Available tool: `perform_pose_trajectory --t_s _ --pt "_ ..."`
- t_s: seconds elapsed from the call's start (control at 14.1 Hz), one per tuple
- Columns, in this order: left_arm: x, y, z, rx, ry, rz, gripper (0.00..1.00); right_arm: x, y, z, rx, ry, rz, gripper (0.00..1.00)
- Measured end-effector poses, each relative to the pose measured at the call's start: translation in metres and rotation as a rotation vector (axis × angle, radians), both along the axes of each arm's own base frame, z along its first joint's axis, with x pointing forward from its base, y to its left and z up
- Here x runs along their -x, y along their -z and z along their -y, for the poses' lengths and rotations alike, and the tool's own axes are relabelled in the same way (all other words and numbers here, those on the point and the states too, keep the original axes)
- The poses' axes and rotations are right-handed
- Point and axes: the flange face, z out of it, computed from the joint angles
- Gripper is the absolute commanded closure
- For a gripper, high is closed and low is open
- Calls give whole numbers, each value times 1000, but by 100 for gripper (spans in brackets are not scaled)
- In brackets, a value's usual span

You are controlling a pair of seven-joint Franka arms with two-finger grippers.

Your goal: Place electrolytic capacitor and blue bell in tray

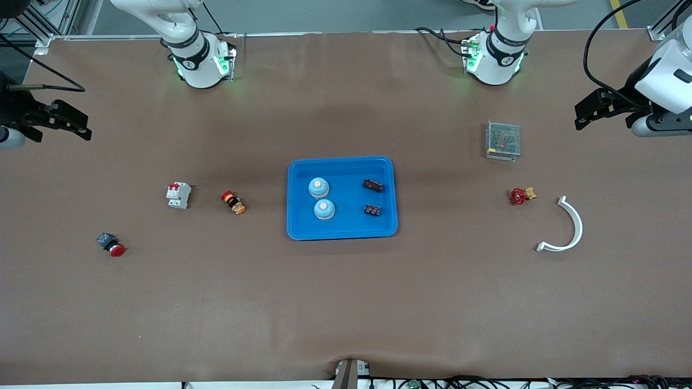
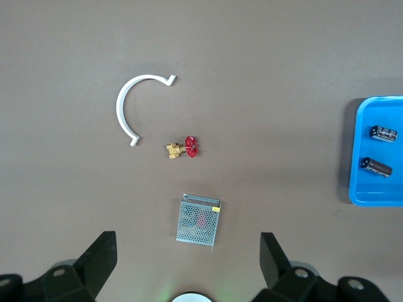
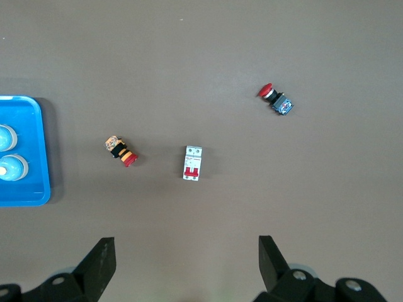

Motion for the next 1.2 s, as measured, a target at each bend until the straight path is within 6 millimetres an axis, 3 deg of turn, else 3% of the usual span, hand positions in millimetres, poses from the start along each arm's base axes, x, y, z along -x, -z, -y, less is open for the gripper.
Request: perform_pose_trajectory --t_s 1.2 --pt "0 -14 5 3 12 30 0 -1 -15 0 0 0 35 0"
